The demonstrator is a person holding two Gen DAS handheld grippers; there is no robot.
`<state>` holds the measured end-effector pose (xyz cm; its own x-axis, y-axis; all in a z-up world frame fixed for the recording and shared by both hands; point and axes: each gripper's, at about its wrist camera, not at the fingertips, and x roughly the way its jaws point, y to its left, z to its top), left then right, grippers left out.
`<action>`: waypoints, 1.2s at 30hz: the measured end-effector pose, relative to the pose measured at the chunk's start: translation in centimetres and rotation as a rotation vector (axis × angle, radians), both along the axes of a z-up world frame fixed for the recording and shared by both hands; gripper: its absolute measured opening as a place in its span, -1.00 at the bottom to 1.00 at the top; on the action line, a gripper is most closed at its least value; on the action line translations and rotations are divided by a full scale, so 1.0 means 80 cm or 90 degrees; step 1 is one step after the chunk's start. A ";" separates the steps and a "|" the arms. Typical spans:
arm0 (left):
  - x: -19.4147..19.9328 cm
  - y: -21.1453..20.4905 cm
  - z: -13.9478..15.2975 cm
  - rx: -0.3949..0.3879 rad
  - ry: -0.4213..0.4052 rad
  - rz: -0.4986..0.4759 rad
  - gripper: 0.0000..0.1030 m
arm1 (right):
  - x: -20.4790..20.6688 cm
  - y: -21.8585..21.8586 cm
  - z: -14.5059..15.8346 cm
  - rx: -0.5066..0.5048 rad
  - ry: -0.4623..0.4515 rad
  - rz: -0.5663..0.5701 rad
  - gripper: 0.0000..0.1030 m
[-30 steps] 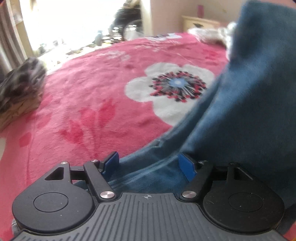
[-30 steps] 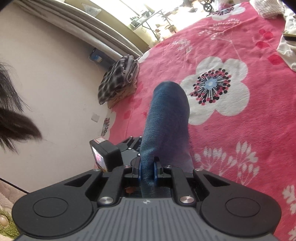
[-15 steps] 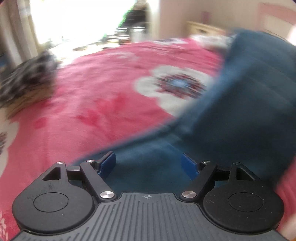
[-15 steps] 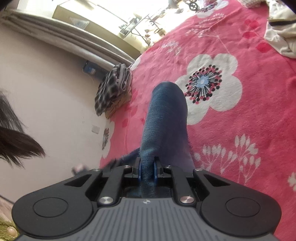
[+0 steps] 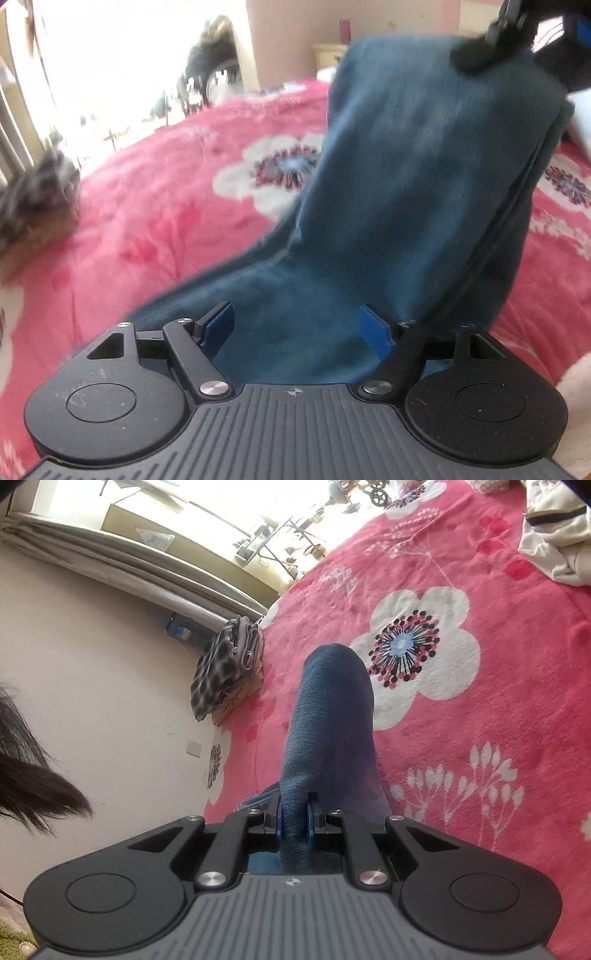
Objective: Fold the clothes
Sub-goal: 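Fold the held leg end over the jeans with the right gripper while the left gripper pins them, then open the right gripper to release the folded leg end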
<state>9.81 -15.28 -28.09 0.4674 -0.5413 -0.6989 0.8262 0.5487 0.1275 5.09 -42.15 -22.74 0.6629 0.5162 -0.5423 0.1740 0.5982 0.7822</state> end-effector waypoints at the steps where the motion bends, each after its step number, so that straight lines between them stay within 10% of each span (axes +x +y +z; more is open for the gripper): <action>1: -0.001 -0.005 0.000 -0.005 -0.001 -0.016 0.23 | 0.000 -0.001 -0.001 0.005 -0.001 -0.004 -0.72; 10: -0.036 -0.030 -0.017 0.011 0.051 -0.151 0.22 | 0.015 0.014 0.008 -0.016 -0.015 0.028 -0.72; 25: 0.063 0.161 0.034 -0.066 0.194 0.196 0.35 | 0.077 0.147 0.015 -0.020 -0.038 0.164 -0.71; 36: 0.104 0.277 0.006 -0.155 0.291 0.410 0.21 | 0.139 0.313 -0.050 -0.144 0.032 0.320 -0.71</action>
